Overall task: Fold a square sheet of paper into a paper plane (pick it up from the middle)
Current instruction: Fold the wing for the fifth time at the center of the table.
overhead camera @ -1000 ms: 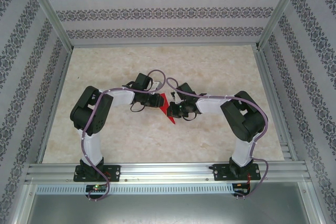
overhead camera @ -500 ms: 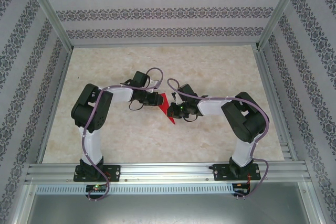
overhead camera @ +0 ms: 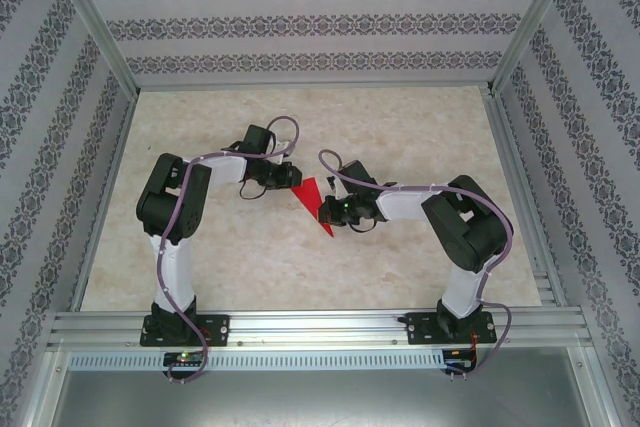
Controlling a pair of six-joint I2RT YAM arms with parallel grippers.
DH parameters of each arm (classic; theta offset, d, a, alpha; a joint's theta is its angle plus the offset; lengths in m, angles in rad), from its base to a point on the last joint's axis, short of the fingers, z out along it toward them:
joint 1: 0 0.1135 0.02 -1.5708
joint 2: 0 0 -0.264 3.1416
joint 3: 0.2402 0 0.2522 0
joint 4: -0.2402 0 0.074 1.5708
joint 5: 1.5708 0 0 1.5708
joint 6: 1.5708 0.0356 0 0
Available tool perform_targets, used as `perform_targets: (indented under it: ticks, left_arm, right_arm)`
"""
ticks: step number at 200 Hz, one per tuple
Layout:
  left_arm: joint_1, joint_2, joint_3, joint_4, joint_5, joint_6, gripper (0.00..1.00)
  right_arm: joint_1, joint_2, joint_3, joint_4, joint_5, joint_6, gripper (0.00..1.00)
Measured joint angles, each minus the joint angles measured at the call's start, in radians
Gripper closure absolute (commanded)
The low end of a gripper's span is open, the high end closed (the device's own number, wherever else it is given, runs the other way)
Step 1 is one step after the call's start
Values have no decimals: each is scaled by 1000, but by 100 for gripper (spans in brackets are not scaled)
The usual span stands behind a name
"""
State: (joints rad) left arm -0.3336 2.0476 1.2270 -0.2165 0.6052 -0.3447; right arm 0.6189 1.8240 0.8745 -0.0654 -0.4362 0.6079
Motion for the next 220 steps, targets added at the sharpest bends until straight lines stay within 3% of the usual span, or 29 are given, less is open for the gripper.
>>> perform_targets:
  ticks: [74,118,153,177,220]
  left_arm:
    - [24,-6,17,-11,-60,0,69]
    - [77,-77,16,-51,-200,-25,60]
    - [81,-204,1,-86,-246,-88,50]
    - [58,-277,-17,-135,-290,-142,42]
    - [-55,-321,-33,-263,-407,-257,36]
  right_arm:
    - [0,-15,0,-16,1,16,90]
    - [0,-75,0,-76,9,50,64]
    - [-14,-221,-1,-64,16,60,44]
    - [-48,-322,-20,-55,59,37,29]
    - [-159,-426,-110,-78,185,-8,16]
